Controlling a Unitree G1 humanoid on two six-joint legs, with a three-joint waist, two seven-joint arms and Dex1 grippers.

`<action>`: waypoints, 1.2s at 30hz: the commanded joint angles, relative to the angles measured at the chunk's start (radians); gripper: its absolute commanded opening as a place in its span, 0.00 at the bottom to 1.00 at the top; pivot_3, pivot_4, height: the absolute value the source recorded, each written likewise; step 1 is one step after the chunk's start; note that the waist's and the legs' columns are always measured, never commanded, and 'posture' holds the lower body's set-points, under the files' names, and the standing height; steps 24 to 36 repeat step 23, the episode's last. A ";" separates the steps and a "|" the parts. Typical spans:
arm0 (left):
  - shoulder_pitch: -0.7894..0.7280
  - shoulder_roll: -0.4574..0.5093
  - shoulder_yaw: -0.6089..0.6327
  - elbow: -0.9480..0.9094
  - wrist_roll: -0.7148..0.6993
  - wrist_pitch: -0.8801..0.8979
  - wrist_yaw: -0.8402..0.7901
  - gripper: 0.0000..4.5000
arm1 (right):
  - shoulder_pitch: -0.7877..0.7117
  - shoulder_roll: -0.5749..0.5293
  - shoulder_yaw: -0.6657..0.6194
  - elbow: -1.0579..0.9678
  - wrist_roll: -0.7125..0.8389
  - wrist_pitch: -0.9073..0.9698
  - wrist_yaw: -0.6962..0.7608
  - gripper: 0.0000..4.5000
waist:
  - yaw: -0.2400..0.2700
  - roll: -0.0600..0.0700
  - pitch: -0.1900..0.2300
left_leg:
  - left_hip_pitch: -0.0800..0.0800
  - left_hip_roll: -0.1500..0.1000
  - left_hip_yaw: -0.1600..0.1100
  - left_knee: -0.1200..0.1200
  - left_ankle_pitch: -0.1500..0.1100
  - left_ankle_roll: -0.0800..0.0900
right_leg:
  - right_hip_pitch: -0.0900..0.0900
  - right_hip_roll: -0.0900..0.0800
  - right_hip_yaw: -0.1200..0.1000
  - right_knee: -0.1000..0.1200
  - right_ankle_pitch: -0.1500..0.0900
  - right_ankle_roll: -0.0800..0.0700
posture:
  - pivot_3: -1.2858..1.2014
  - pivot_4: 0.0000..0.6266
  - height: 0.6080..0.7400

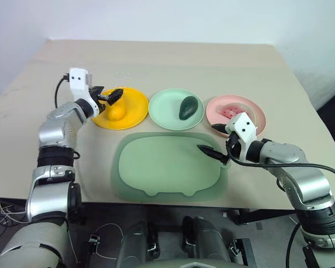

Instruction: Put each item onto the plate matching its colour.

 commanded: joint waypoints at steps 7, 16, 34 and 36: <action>0.295 0.129 0.136 -0.358 -0.171 -0.027 -0.259 0.99 | 0.012 0.050 -0.072 -0.052 0.067 -0.050 -0.010 1.00 | 0.006 0.000 0.000 | 0.000 0.000 0.000 0.000 0.000 0.000 | 0.000 0.000 0.000 -0.001 -0.001 -0.001 | 0.52 0.24 0.67; 0.573 0.202 0.176 -0.504 -0.196 -0.137 -0.467 0.99 | 0.108 0.047 -0.144 -0.111 0.164 -0.058 0.039 1.00 | 0.003 0.001 0.000 | 0.000 -0.001 0.000 -0.002 -0.001 0.000 | 0.000 -0.002 0.000 -0.003 -0.002 -0.003 | 0.52 0.24 0.67; 0.664 0.182 0.181 -0.548 -0.214 -0.213 -0.490 0.99 | 0.138 0.016 -0.209 -0.099 0.230 -0.058 0.083 1.00 | 0.006 0.001 0.000 | 0.000 0.000 0.000 -0.003 -0.002 0.002 | 0.001 -0.001 0.000 -0.007 -0.003 -0.002 | 0.52 0.24 0.67; 0.664 0.182 0.181 -0.548 -0.214 -0.213 -0.490 0.99 | 0.138 0.016 -0.209 -0.099 0.230 -0.058 0.083 1.00 | 0.006 0.001 0.000 | 0.000 0.000 0.000 -0.003 -0.002 0.002 | 0.001 -0.001 0.000 -0.007 -0.003 -0.002 | 0.52 0.24 0.67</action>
